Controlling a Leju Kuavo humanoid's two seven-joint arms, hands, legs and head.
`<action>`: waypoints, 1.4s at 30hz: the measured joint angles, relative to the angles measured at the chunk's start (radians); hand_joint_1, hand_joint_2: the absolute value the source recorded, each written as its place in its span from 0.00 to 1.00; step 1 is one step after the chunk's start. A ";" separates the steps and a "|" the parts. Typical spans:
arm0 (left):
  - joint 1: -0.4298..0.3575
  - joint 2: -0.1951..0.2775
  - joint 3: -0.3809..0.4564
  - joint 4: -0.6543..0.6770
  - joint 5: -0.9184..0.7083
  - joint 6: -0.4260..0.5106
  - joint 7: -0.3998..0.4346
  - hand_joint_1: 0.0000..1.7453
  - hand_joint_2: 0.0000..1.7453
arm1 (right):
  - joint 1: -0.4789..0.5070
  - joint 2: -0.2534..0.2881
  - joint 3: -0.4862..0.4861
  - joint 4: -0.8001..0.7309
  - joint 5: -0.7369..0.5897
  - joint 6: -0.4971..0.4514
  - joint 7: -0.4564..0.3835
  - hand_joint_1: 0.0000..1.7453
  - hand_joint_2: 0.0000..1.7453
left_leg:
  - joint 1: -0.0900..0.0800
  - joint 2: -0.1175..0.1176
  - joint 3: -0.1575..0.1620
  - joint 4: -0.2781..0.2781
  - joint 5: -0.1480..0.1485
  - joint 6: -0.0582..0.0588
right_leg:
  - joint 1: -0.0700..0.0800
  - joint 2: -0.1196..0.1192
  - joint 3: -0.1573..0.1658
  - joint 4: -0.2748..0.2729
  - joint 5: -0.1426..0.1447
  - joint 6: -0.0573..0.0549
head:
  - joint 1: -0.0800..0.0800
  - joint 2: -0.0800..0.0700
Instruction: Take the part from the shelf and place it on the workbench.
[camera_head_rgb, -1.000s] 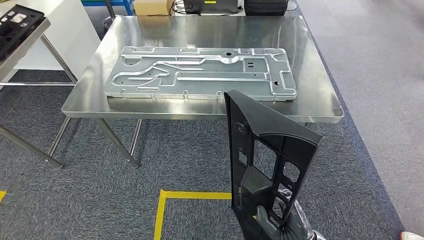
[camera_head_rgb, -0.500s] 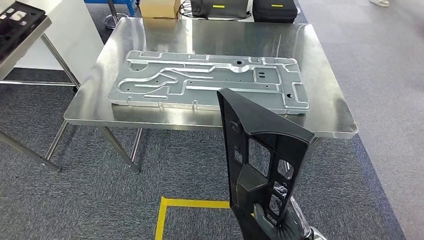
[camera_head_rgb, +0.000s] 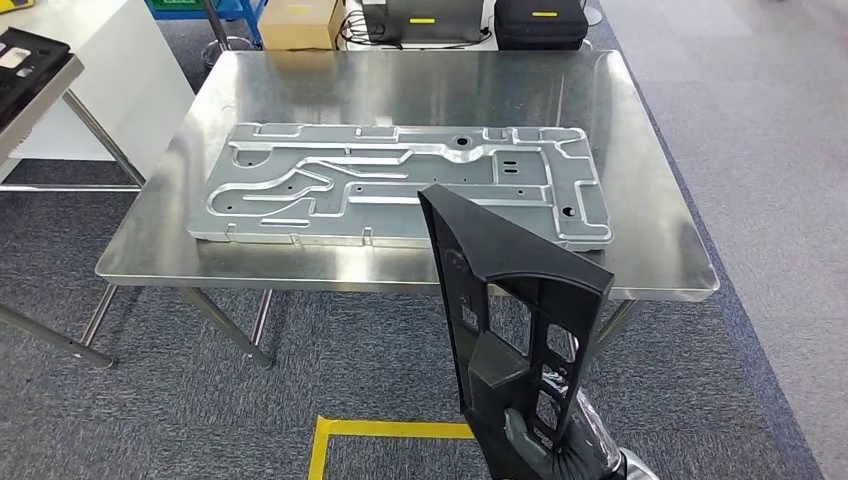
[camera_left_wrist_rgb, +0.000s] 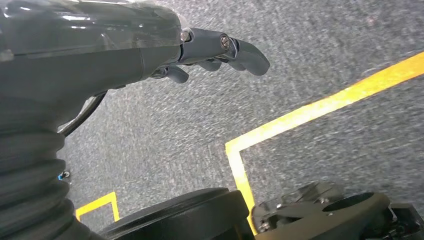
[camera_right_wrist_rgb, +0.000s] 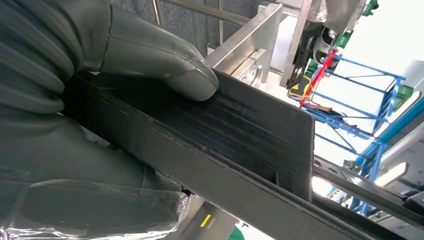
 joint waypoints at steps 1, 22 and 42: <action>0.000 0.000 0.001 0.000 0.000 -0.002 0.002 0.00 1.00 | -0.003 0.000 0.000 0.000 0.004 0.007 -0.003 1.00 1.00 | 0.000 0.000 0.011 -0.055 0.050 0.004 | 0.001 0.002 0.012 0.000 -0.007 0.001 | 0.000 0.000; 0.008 -0.010 0.033 0.000 -0.009 -0.069 -0.073 0.00 1.00 | -0.718 0.006 -0.143 0.230 0.683 -0.133 0.202 1.00 1.00 | -0.010 0.011 0.068 -0.248 0.133 0.029 | 0.000 0.009 -0.056 -0.010 0.056 0.036 | -0.001 0.000; 0.000 0.004 0.038 0.000 -0.115 -0.107 -0.118 0.00 1.00 | -1.136 0.026 0.067 0.920 1.242 -0.305 0.379 1.00 1.00 | -0.003 0.018 0.056 -0.261 0.154 0.055 | -0.001 0.016 -0.127 0.135 -0.024 0.058 | -0.001 0.000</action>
